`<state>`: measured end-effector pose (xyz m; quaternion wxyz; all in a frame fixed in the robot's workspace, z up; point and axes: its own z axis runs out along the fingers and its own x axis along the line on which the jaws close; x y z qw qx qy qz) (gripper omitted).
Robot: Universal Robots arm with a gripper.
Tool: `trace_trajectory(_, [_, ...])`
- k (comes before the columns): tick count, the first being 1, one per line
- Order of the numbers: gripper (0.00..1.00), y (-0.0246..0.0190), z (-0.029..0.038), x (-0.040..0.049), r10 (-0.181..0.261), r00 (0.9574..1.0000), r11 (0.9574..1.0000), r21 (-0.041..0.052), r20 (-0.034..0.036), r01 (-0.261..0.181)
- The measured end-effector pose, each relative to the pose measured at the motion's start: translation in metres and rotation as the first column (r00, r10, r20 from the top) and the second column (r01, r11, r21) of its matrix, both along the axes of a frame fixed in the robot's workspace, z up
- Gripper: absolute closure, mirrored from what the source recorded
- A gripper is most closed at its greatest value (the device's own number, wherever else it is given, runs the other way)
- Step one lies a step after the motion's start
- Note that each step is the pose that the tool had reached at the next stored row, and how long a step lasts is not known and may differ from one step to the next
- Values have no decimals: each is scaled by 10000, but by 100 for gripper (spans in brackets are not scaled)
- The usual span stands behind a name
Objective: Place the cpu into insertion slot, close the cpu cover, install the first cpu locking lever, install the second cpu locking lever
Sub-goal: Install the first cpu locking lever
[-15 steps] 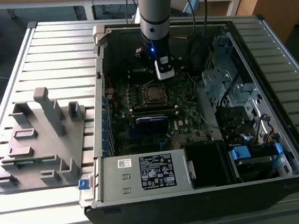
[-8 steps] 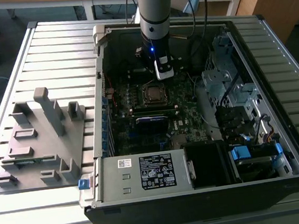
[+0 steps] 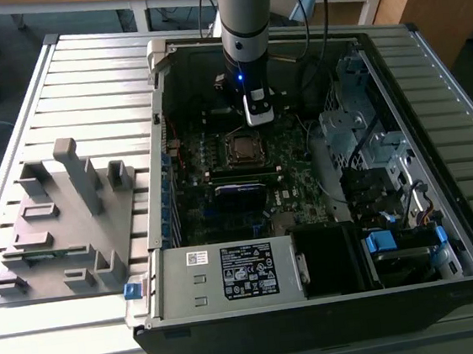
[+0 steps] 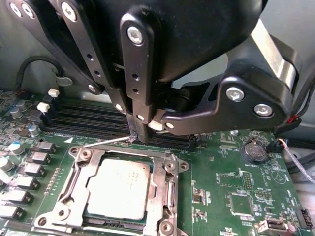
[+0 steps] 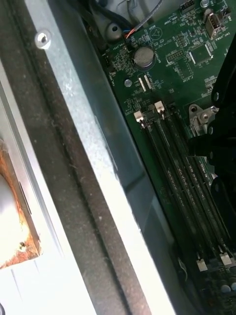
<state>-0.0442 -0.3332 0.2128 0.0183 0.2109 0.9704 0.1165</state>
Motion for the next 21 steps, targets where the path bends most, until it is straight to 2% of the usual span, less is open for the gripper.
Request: trace_trajectory(21, [90,0,20,0,-735,9973,9973,0,-15,735])
